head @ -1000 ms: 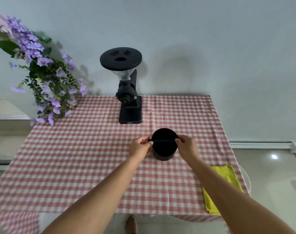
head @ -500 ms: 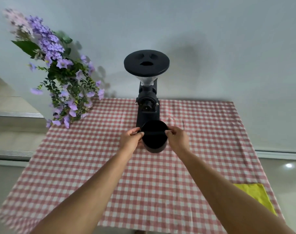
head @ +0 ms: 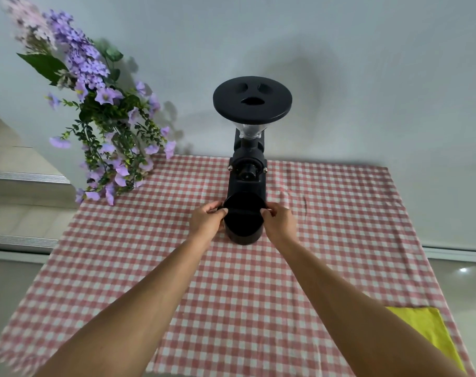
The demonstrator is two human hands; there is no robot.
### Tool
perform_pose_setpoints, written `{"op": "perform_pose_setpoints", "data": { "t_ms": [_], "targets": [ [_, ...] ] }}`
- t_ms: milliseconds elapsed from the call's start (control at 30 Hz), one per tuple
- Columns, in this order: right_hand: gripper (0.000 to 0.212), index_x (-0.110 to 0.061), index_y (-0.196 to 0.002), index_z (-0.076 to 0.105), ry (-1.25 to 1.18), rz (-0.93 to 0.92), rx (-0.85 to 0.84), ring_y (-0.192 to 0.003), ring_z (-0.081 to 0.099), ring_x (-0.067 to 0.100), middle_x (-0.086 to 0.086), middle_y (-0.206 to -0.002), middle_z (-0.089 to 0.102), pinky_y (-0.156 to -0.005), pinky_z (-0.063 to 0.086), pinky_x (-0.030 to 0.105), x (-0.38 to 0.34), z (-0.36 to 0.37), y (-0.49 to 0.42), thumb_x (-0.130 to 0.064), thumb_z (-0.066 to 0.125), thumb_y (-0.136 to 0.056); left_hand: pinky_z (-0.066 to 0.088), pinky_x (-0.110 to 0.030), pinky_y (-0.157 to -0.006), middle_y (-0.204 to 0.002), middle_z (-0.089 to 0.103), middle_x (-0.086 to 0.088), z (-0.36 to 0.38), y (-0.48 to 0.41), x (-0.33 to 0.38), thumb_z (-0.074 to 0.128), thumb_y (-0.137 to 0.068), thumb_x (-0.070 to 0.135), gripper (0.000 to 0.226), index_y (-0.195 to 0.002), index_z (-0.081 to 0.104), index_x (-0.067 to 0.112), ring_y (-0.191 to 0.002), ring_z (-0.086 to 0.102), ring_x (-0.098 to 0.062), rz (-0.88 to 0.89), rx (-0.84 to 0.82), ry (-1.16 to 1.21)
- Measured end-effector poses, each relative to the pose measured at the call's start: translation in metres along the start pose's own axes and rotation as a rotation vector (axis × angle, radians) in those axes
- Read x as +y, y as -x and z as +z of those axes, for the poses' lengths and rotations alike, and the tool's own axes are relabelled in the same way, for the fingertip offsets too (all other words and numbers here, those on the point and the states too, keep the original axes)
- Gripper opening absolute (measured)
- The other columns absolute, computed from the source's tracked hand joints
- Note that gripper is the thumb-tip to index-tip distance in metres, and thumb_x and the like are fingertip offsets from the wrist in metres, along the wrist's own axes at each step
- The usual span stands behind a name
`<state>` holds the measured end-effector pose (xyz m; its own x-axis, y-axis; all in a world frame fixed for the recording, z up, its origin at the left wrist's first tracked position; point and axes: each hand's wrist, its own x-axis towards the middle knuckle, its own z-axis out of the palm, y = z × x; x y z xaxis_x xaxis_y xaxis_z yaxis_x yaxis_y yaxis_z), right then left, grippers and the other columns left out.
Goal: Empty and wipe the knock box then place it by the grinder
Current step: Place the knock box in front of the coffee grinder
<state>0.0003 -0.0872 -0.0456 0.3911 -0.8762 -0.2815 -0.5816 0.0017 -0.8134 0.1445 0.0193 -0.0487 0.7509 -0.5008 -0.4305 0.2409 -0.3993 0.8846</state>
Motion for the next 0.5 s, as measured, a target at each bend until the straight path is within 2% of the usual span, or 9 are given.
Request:
{"op": "perform_pose_setpoints", "data": {
  "t_ms": [267,367,433,500],
  "targets": [
    [0.031,-0.022,-0.129,0.062,0.036,-0.013,-0.003,-0.058,0.059,0.007,-0.003,-0.096,0.073,-0.046,0.041,0.02,0.003,-0.002,0.004,-0.025,0.051,-0.1,0.062,-0.04,-0.087,-0.125,0.07,-0.006,-0.002,0.002,-0.01,0.072,-0.092,0.019,0.039,-0.13,0.065,0.019,-0.101,0.073,-0.02,0.024,-0.039,-0.076],
    [0.029,-0.02,-0.126,0.064,0.045,0.0,-0.028,-0.058,0.06,0.008,-0.004,-0.089,0.072,-0.045,0.042,0.02,0.0,-0.006,0.007,-0.025,0.051,-0.1,0.062,-0.04,-0.088,-0.128,0.068,-0.005,-0.002,0.005,-0.006,0.07,-0.093,0.02,0.041,-0.133,0.063,0.02,-0.105,0.071,-0.021,0.025,-0.047,-0.115],
    [0.03,-0.018,-0.125,0.064,0.046,-0.008,-0.056,-0.067,0.064,0.01,-0.003,-0.093,0.071,-0.052,0.051,0.025,-0.004,-0.01,0.012,-0.027,0.053,-0.1,0.062,-0.039,-0.087,-0.13,0.067,-0.005,-0.002,0.007,-0.004,0.069,-0.093,0.02,0.042,-0.135,0.061,0.02,-0.106,0.071,-0.021,0.014,-0.043,-0.134],
    [0.032,-0.014,-0.127,0.062,0.028,-0.018,-0.064,-0.087,0.068,0.018,0.003,-0.107,0.072,-0.071,0.059,0.031,-0.007,-0.016,0.017,-0.03,0.054,-0.1,0.061,-0.04,-0.089,-0.136,0.064,-0.006,0.001,0.009,-0.002,0.069,-0.093,0.022,0.046,-0.138,0.058,0.02,-0.111,0.069,-0.022,0.022,-0.034,-0.15]
  ]
}}
